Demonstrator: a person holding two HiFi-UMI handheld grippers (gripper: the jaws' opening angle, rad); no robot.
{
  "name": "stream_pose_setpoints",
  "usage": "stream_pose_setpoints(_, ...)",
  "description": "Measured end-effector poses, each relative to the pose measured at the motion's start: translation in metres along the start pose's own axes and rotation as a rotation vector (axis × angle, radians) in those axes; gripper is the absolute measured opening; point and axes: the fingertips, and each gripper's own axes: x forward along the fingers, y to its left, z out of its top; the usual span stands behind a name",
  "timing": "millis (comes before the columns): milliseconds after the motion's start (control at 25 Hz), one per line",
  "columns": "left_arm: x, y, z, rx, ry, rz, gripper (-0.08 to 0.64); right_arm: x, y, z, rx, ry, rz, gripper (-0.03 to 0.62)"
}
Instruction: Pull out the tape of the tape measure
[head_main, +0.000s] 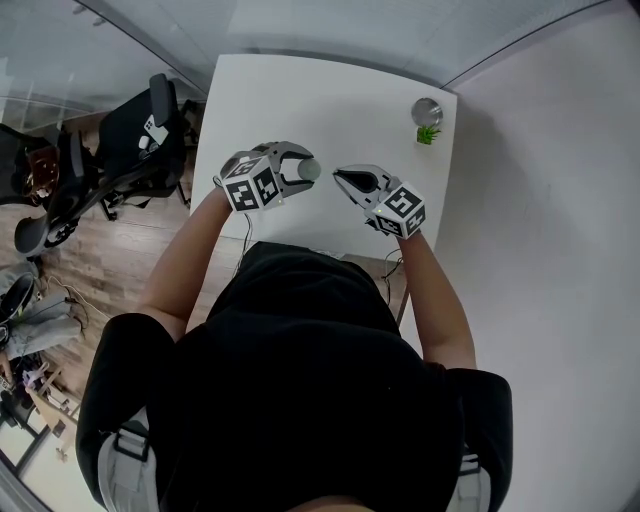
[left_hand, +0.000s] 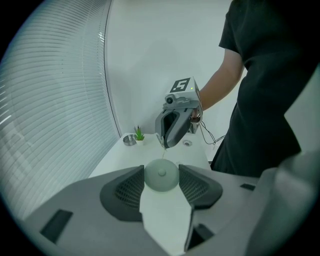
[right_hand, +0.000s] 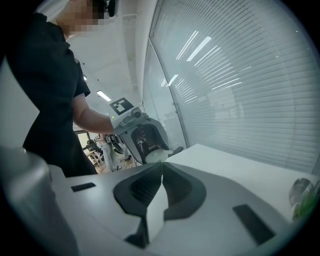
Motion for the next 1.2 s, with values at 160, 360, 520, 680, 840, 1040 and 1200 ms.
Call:
stream_pose_setpoints(160,-0.003,0.002,-0.003,-0.012,-0.005,0.009,0.227,-0.008,-0.006,0.001,0.003,-0.007,-0.02,0.009)
stream_pose_setpoints(360,-0.006,0.005,-0.001,-0.026,-0.019,0.022,0.227,-0.017,-0.01,0.005,-0.006,-0.017,-0.044,0.009)
stream_pose_setpoints(520,-0.006,0.007,0.001,-0.023,-0.02,0.03,0.227,-0.021,-0.014,0.004,-0.016,-0.01,-0.058,0.009)
stream_pose_setpoints(680,-0.008,0.008,-0.001,-0.021,-0.012,0.039,0.227,-0.026,-0.016,0.002,-0.026,-0.002,-0.068,0.009)
stream_pose_setpoints(840,-0.01,0.01,-0.006,-0.031,-0.008,0.048,0.227,-0.032,-0.021,-0.002,-0.037,0.012,-0.081,0.009)
stream_pose_setpoints(1040,-0.013,0.012,-0.011,-0.042,-0.005,0.058,0.227,-0.038,-0.023,-0.004,-0.053,0.031,-0.092,0.009)
stream_pose_setpoints(1200,-0.016,0.015,-0.015,-0.052,0.0,0.068,0.227,-0.044,-0.028,-0.007,-0.049,0.036,-0.104,0.009)
